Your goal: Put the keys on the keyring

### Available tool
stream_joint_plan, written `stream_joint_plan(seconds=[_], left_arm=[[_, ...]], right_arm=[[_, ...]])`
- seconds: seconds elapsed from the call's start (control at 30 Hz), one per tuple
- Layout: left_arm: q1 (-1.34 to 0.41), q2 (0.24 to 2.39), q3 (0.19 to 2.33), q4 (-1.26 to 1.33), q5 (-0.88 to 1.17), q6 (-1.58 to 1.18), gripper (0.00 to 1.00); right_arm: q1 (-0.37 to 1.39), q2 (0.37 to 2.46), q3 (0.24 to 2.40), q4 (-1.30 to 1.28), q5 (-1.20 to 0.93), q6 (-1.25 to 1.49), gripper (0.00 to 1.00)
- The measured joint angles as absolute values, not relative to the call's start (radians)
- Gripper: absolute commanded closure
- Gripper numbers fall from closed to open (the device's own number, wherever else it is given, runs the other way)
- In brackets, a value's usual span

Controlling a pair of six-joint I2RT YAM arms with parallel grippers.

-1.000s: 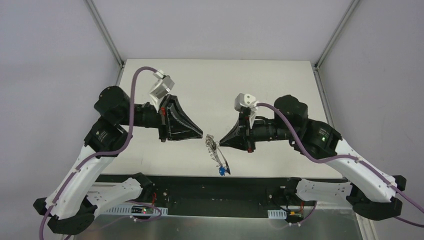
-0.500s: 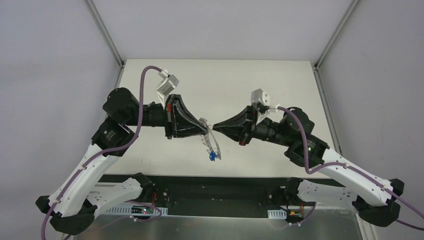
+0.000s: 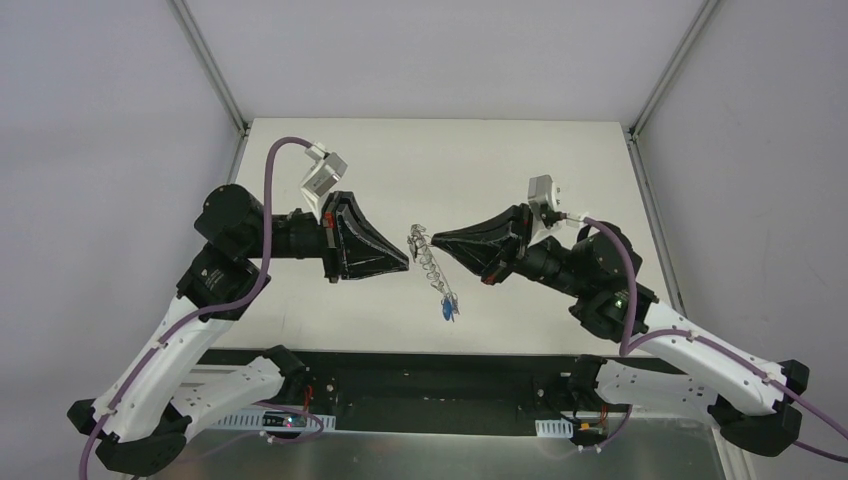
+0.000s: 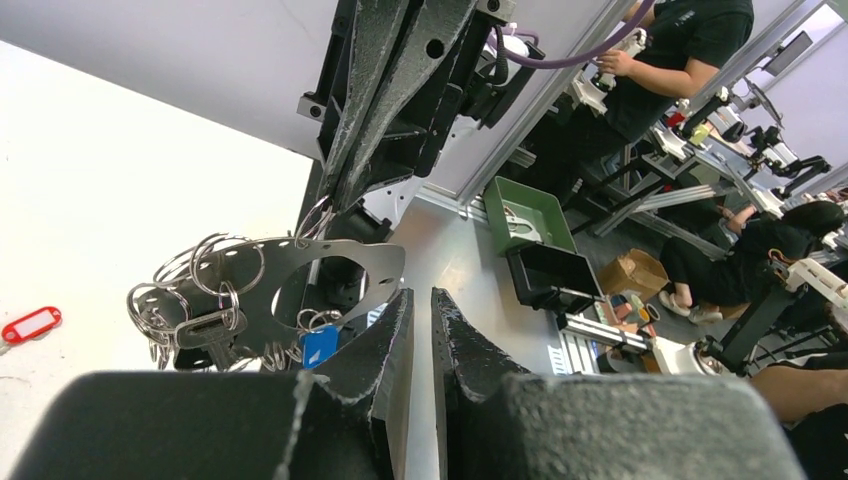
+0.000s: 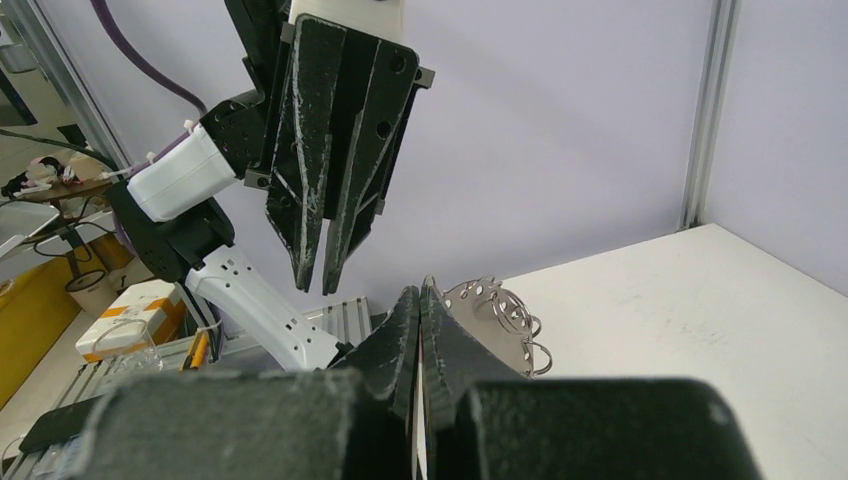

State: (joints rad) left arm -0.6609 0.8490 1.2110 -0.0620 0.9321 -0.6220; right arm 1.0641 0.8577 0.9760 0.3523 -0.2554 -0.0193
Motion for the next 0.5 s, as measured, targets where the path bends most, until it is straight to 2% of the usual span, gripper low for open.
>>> stream_joint_plan(seconds=[0.17, 0.5], left_arm=[[-0.661, 0.847, 1.197, -0.056, 0.929, -0.621, 0.83], [-0.661, 0.834, 1.171, -0.057, 0.888, -0.593, 0.62]], right_arm=[[1.067, 0.858, 0.991, 0.3, -0.255, -0.02, 1.0], [1.077, 0.865, 1.118, 0.101, -0.284, -0.035, 1.0]])
